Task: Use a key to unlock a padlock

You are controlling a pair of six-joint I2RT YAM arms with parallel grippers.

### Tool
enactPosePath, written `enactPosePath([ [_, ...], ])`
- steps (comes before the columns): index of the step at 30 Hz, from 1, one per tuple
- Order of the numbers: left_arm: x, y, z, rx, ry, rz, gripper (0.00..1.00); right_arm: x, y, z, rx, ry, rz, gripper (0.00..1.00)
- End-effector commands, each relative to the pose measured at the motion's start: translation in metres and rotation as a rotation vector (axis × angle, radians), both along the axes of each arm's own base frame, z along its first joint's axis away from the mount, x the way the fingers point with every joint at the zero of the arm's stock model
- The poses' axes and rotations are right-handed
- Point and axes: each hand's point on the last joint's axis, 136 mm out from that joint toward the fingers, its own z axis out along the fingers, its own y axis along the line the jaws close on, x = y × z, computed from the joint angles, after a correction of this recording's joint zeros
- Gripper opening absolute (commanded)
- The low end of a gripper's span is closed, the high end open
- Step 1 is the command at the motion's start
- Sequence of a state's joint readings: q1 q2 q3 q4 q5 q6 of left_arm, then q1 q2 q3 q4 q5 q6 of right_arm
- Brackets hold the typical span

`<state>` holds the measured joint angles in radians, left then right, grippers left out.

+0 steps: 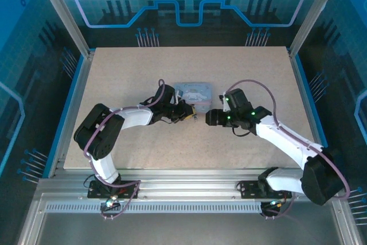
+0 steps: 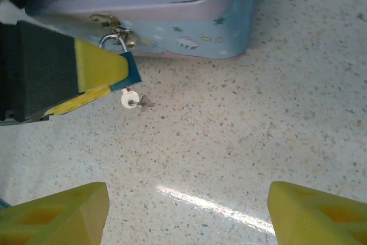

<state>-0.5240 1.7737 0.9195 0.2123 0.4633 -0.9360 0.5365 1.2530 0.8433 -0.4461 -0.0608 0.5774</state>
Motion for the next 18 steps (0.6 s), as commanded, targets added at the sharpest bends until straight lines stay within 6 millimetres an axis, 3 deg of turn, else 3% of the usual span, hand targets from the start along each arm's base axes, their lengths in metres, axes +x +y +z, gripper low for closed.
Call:
enactPosePath([
  [1, 0.003, -0.009, 0.025, -0.031, -0.046, -0.025, 0.0, -0.004, 0.0, -0.01, -0.128, -0.014, 0.071, 0.7],
  [2, 0.003, -0.01, 0.025, -0.032, -0.045, -0.028, 0.0, 0.001, 0.006, -0.002, -0.123, -0.036, 0.081, 0.67],
  [5, 0.003, -0.01, 0.025, -0.031, -0.043, -0.028, 0.0, 0.005, 0.017, -0.007, -0.138, -0.042, 0.105, 0.55],
  [18, 0.002, -0.011, 0.025, -0.032, -0.035, -0.037, 0.0, 0.016, 0.049, -0.02, -0.267, -0.09, 0.196, 0.49],
])
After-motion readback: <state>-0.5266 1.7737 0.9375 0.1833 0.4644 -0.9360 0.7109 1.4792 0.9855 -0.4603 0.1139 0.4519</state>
